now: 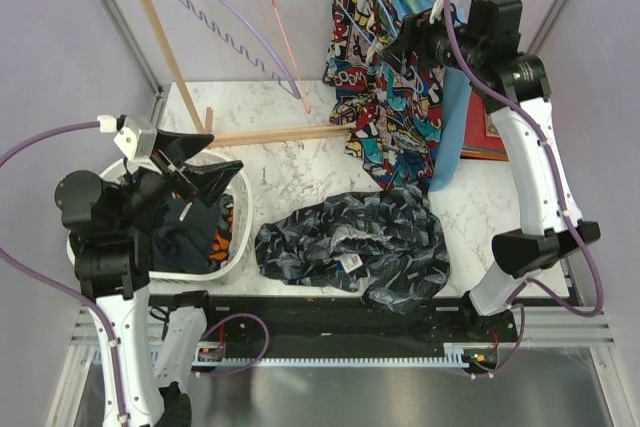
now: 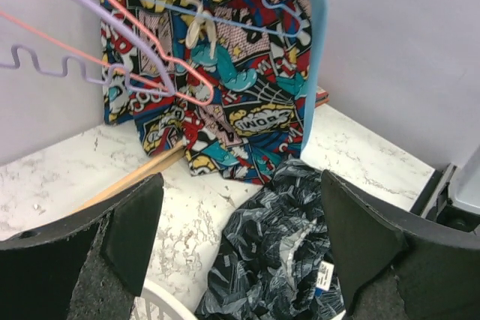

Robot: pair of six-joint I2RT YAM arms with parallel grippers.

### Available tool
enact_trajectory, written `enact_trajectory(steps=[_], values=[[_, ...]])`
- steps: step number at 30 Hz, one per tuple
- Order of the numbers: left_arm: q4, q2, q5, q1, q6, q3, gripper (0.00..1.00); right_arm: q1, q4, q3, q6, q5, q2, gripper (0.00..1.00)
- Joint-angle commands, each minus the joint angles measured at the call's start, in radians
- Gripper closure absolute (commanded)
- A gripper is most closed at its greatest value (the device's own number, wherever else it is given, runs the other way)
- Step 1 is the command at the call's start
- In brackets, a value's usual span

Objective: Place the shorts on the hanger

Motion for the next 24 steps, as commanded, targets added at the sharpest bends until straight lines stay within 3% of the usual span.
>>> enact_trajectory(steps=[1, 14, 24], values=[[0.075, -0.041, 0.067, 0.017, -0.130, -0.019, 0.09, -0.003, 0.041, 0.100, 0.013, 0.058, 0.034, 0.28], [0.103, -0.045, 0.065, 0.040, -0.164, -0.053, 0.09, 0.006, 0.159, 0.006, -0.029, 0.131, 0.088, 0.33], [0.109, -0.059, 0.073, 0.042, -0.172, -0.063, 0.08, 0.103, 0.207, -0.026, -0.116, 0.253, 0.128, 0.36]])
